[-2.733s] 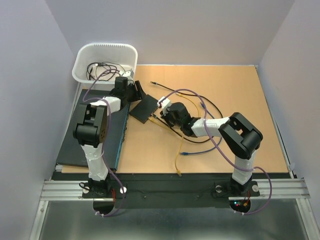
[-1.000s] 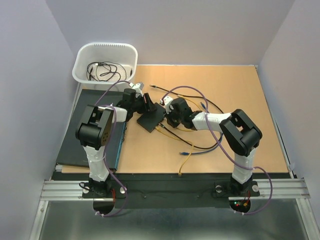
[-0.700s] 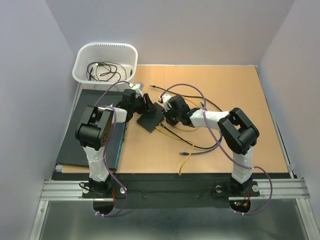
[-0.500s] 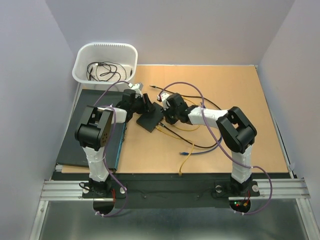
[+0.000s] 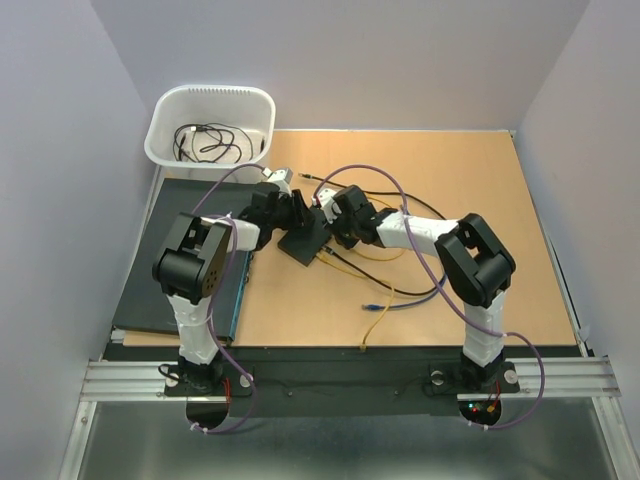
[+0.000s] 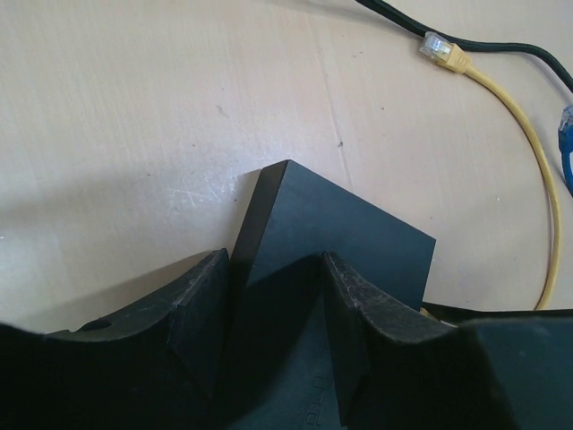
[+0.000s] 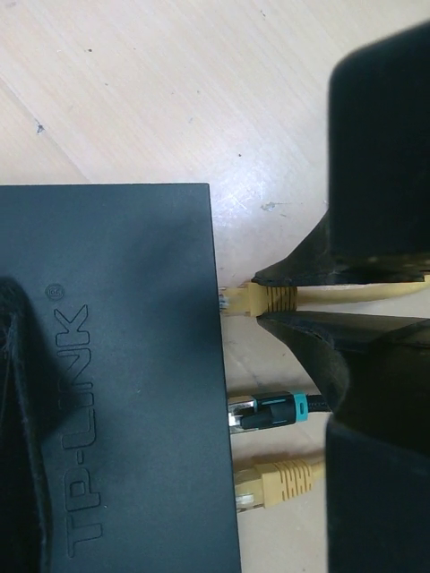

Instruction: Insert the plug into the switch port

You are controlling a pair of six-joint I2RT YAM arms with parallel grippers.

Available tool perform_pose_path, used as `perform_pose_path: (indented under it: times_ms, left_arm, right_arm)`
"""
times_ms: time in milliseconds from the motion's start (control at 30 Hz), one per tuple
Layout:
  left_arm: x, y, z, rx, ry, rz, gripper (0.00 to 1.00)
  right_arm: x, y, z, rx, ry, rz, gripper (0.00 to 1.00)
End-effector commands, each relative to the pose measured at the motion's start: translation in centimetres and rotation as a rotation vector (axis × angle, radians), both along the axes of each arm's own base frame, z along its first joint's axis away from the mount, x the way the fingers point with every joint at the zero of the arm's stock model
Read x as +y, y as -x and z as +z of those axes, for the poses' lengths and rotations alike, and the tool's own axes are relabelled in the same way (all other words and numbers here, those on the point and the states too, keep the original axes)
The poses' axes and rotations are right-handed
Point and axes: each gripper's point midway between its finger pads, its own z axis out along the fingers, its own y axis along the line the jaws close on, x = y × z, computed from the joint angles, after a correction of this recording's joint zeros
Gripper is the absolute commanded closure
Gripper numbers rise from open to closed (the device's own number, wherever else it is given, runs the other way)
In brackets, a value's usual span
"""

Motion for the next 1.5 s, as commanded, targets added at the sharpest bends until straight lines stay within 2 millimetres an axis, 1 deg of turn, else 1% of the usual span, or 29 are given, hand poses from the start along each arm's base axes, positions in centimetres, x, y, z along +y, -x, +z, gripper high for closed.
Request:
perform_pose_path:
  times_ms: [0, 167, 200, 267, 300, 367, 400, 467, 500, 567, 667, 700, 767, 800, 833, 867, 900, 933, 967, 1067, 1100, 1167, 1233, 1267, 1333, 1367, 1400, 1433, 1467]
  left_arm:
    - [-3.1, 9.8, -6.6, 0.296, -0.07, -0.202, 0.53]
    - [-4.3, 11.0, -7.3, 0.305, -0.082, -0.251, 0.55]
    - [-4.5, 11.2, -7.5, 0.306, -0.086, -0.255, 0.56]
    - [-5.0, 11.6, -7.6, 0.303, -0.091, -0.273, 0.57]
    - [-5.2, 11.8, -7.6, 0.305, -0.088, -0.279, 0.57]
    - [-5.9, 12.1, -7.4, 0.299, -0.081, -0.302, 0.57]
    - [-6.2, 12.3, -7.4, 0.303, -0.076, -0.31, 0.58]
    - [-6.8, 12.5, -7.1, 0.305, -0.055, -0.33, 0.58]
    - [-7.1, 12.3, -6.9, 0.304, -0.044, -0.34, 0.58]
    - [-7.4, 12.2, -6.9, 0.311, -0.034, -0.346, 0.58]
    - [-8.3, 10.8, -6.4, 0.301, -0.018, -0.349, 0.58]
    - [-8.7, 9.8, -6.5, 0.305, -0.006, -0.338, 0.57]
    - [-9.1, 9.0, -6.4, 0.31, 0.013, -0.338, 0.57]
    - [-9.3, 7.8, -6.3, 0.302, 0.027, -0.326, 0.57]
    - [-9.4, 7.4, -6.3, 0.311, 0.03, -0.324, 0.57]
    - [-9.4, 6.9, -6.3, 0.308, 0.032, -0.324, 0.57]
    - [-9.4, 5.7, -6.1, 0.299, 0.04, -0.313, 0.56]
    - [-9.4, 5.0, -6.2, 0.298, 0.041, -0.308, 0.57]
    - [-9.5, 4.4, -6.8, 0.314, 0.043, -0.307, 0.54]
    - [-11.3, 5.0, -6.5, 0.344, 0.135, -0.39, 0.54]
    - [-11.5, 4.8, -6.4, 0.333, 0.125, -0.382, 0.54]
    - [-11.7, 4.9, -6.1, 0.329, 0.123, -0.381, 0.54]
    - [-11.6, 4.9, -5.7, 0.324, 0.122, -0.372, 0.53]
    - [-11.4, 4.9, -5.5, 0.32, 0.12, -0.37, 0.52]
    - [-11.2, 5.0, -4.9, 0.31, 0.117, -0.364, 0.49]
    - [-11.2, 5.0, -4.6, 0.301, 0.117, -0.362, 0.48]
    - [-11.1, 4.8, -3.9, 0.289, 0.117, -0.355, 0.45]
    - [-11.1, 4.7, -3.6, 0.282, 0.118, -0.353, 0.44]
    - [-11.2, 4.6, -3.2, 0.275, 0.12, -0.352, 0.42]
  right_arm:
    - [4.3, -2.0, 6.1, -0.212, -0.166, 0.134, 1.0]
    - [6.6, -1.1, 8.3, -0.287, -0.294, 0.221, 1.0]
    - [7.5, -1.3, 10.1, -0.344, -0.352, 0.233, 0.99]
    - [8.5, -0.9, 11.2, -0.356, -0.413, 0.254, 1.0]
    - [9.3, -1.0, 12.3, -0.381, -0.458, 0.269, 1.0]
    - [9.9, -1.2, 12.6, -0.381, -0.499, 0.255, 1.0]
    - [10.2, -1.6, 13.5, -0.42, -0.531, 0.253, 1.0]
    - [10.4, -2.1, 13.5, -0.438, -0.551, 0.229, 1.0]
    - [10.3, -2.6, 14.1, -0.468, -0.572, 0.203, 1.0]
    - [10.2, -3.2, 13.8, -0.483, -0.574, 0.175, 1.0]
    - [9.6, -4.6, 13.0, -0.514, -0.525, 0.129, 1.0]
    - [9.0, -5.4, 12.7, -0.522, -0.504, 0.095, 1.0]
    - [8.7, -6.7, 12.7, -0.518, -0.5, 0.063, 1.0]
    - [7.9, -7.7, 11.2, -0.491, -0.472, 0.033, 1.0]
    - [7.6, -8.4, 10.7, -0.484, -0.461, 0.009, 1.0]
    - [7.5, -9.4, 11.1, -0.495, -0.459, -0.012, 1.0]
    - [6.6, -10.5, 9.4, -0.481, -0.42, -0.062, 1.0]
    - [6.3, -11.3, 9.3, -0.487, -0.41, -0.088, 1.0]
    - [5.9, -12.6, 9.9, -0.501, -0.406, -0.127, 1.0]
    - [5.0, -14.7, 7.8, -0.492, -0.352, -0.194, 1.0]
    - [4.9, -15.4, 8.1, -0.496, -0.34, -0.208, 1.0]
    - [4.7, -15.5, 6.6, -0.473, -0.309, -0.214, 0.99]
    - [4.3, -15.2, 5.5, -0.447, -0.279, -0.226, 0.92]
    - [4.0, -15.0, 5.7, -0.445, -0.278, -0.229, 0.8]
    - [3.4, -13.9, 5.8, -0.434, -0.27, -0.226, 0.61]
    - [3.1, -13.5, 5.1, -0.422, -0.258, -0.226, 0.56]
    - [2.7, -13.2, 6.4, -0.436, -0.267, -0.232, 0.51]
    - [2.5, -12.9, 6.7, -0.436, -0.265, -0.232, 0.45]
    - [1.9, -12.2, 7.6, -0.436, -0.262, -0.236, 0.36]
